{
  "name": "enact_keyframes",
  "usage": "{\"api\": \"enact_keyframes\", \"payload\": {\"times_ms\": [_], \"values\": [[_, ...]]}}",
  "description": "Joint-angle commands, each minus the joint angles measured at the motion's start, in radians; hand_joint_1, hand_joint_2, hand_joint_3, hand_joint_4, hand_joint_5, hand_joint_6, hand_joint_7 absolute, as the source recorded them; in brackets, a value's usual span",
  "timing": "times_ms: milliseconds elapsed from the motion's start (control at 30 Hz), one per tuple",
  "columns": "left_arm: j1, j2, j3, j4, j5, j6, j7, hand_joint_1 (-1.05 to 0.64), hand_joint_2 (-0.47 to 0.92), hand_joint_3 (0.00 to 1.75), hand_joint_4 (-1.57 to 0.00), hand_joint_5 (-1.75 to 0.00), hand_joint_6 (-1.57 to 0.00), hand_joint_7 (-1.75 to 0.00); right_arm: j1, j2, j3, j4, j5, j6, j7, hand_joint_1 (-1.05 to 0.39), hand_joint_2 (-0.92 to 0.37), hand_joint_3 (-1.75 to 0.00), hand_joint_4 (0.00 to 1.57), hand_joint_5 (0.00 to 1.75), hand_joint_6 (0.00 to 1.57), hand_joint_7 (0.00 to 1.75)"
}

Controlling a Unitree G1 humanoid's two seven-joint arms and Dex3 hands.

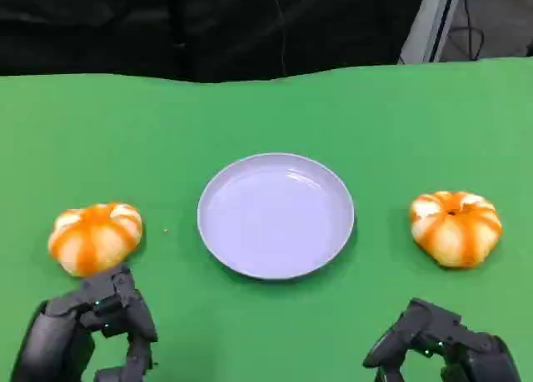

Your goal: Grasp the bread from the table and place it into the plate.

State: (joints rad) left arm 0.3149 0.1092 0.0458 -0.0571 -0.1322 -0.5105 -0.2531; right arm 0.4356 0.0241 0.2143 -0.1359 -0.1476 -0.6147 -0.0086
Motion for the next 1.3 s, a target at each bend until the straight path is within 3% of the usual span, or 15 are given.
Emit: {"api": "enact_keyframes", "payload": {"times_ms": [33,733,767,833,867,1300], "values": [[0.007,0.008,0.008,-0.010,-0.007,0.006,-0.001,-0.01,0.34,1.48,-0.94,-1.75,-0.82,-1.64,0.006,-0.010,-0.008,-0.003,0.010,-0.008,-0.002,-0.02,-0.34,-1.42,0.80,1.63,0.84,1.33],[0.001,0.009,0.007,-0.006,0.001,0.010,0.002,-0.01,0.34,1.45,-0.93,-1.75,-0.82,-1.64,-0.002,-0.010,-0.009,0.000,0.011,-0.002,-0.001,-0.02,-0.33,-1.44,0.79,1.63,0.84,1.34],[-0.013,0.029,0.013,-0.009,-0.020,0.038,-0.017,-0.01,0.38,1.39,-0.87,-1.67,-0.78,-1.56,-0.001,-0.008,-0.007,-0.003,0.011,0.000,-0.001,-0.02,-0.33,-1.44,0.79,1.63,0.84,1.34],[-0.031,0.055,0.021,-0.014,-0.047,0.075,-0.044,0.01,0.58,1.01,-0.72,-1.37,-0.73,-1.15,0.001,-0.006,-0.004,-0.006,0.011,0.001,-0.002,-0.01,-0.35,-1.41,0.79,1.63,0.83,1.34],[-0.035,0.061,0.023,-0.017,-0.053,0.085,-0.050,0.01,0.61,0.96,-0.70,-1.32,-0.73,-1.08,0.002,-0.006,-0.004,-0.007,0.011,0.001,-0.002,-0.01,-0.35,-1.41,0.79,1.63,0.83,1.34],[-0.035,0.059,0.029,-0.025,-0.058,0.100,-0.060,0.02,0.66,0.88,-0.68,-1.28,-0.74,-1.00,0.002,-0.006,-0.003,-0.007,0.011,0.002,-0.002,-0.01,-0.36,-1.39,0.78,1.63,0.83,1.34]]}}
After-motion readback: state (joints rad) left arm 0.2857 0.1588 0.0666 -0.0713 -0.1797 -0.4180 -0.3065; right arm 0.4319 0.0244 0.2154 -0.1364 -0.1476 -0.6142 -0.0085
